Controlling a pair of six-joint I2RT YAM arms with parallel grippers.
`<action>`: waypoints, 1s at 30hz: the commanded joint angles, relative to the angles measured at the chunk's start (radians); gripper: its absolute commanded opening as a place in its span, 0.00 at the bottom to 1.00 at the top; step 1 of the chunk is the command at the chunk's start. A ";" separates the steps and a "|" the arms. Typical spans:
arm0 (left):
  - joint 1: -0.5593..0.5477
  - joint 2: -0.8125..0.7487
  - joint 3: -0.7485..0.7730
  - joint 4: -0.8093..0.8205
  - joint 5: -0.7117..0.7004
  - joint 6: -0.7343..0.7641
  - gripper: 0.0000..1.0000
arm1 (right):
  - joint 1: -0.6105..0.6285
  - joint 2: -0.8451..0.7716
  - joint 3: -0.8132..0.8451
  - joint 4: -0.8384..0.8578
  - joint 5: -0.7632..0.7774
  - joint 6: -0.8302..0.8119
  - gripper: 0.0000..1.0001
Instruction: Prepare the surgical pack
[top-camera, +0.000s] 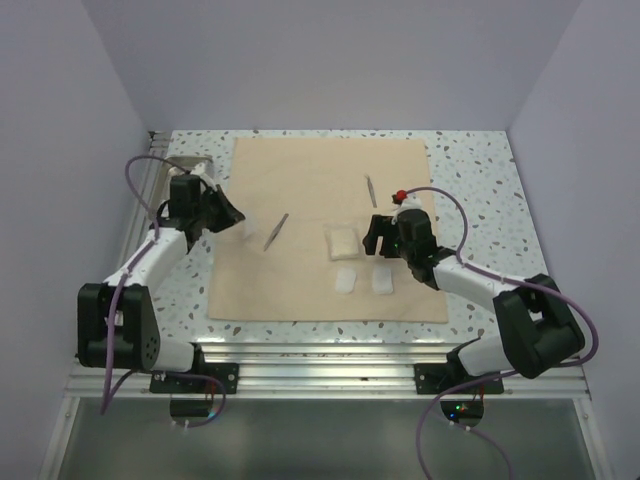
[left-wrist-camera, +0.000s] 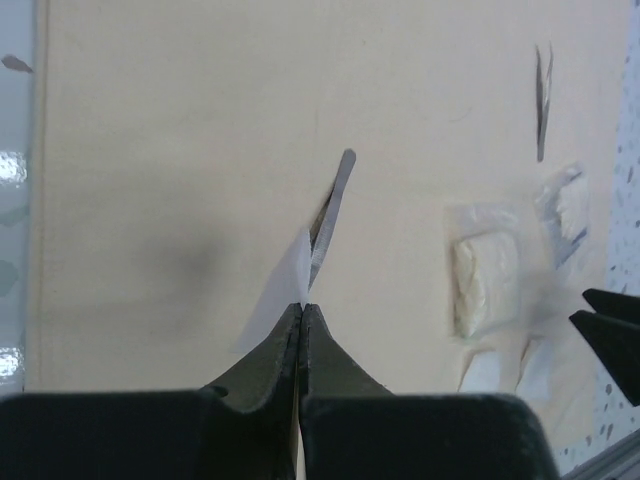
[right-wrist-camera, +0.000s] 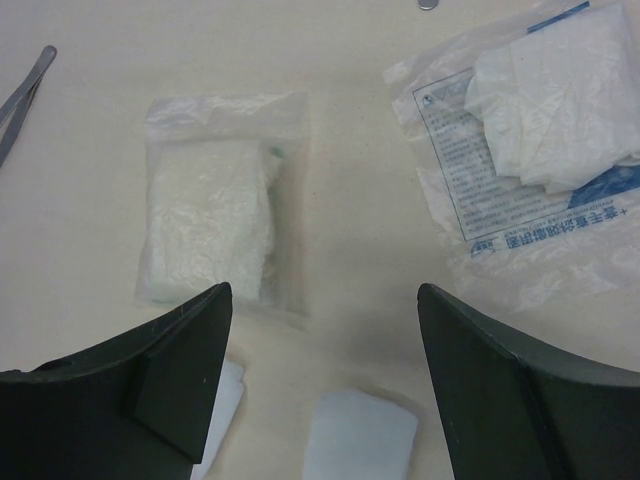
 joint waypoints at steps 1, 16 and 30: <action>0.064 0.006 0.115 0.083 0.047 -0.067 0.00 | 0.004 0.003 0.042 0.008 0.008 -0.009 0.78; 0.442 0.208 0.179 0.378 0.235 -0.250 0.00 | 0.004 0.005 0.028 0.027 0.017 -0.002 0.78; 0.528 0.368 0.111 0.504 0.233 -0.301 0.00 | 0.004 -0.006 0.029 0.020 0.029 -0.008 0.78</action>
